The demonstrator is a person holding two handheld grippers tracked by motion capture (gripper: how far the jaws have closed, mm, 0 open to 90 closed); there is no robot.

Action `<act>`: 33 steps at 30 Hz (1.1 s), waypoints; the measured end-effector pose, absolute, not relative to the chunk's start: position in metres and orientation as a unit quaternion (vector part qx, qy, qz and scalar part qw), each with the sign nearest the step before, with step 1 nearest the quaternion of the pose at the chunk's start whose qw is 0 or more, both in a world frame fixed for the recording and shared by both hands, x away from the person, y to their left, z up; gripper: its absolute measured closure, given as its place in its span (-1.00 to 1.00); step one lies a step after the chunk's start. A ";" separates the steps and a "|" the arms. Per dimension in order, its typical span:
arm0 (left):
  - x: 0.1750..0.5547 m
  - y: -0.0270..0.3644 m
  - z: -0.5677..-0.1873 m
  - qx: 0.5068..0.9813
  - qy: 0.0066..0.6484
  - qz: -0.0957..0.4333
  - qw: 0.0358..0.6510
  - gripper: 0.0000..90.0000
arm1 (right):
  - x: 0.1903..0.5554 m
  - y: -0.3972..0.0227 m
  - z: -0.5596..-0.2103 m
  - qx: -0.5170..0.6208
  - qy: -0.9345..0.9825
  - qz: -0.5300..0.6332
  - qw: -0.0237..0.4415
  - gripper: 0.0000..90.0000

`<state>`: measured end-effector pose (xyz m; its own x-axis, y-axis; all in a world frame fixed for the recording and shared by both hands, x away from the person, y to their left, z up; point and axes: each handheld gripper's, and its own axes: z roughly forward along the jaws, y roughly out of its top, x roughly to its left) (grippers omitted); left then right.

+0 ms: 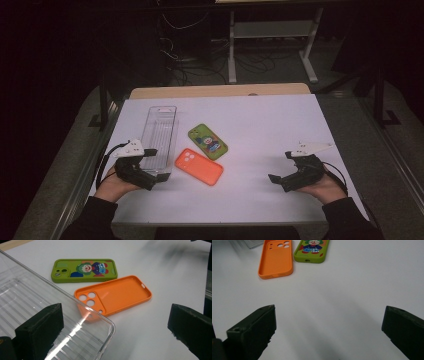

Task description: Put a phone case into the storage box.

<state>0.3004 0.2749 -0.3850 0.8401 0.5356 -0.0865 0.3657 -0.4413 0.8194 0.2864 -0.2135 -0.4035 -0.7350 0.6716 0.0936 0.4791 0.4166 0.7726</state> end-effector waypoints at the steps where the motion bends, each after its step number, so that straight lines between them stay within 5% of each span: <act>1: 0.300 0.275 -0.385 0.843 0.268 0.091 0.457 -1.00 | 0.286 -0.213 -0.403 0.345 0.834 0.415 0.116 -1.00; 33: 0.308 0.267 -0.384 0.846 0.264 0.091 0.455 -1.00 | 0.327 -0.149 -0.390 0.309 0.856 0.408 0.075 -1.00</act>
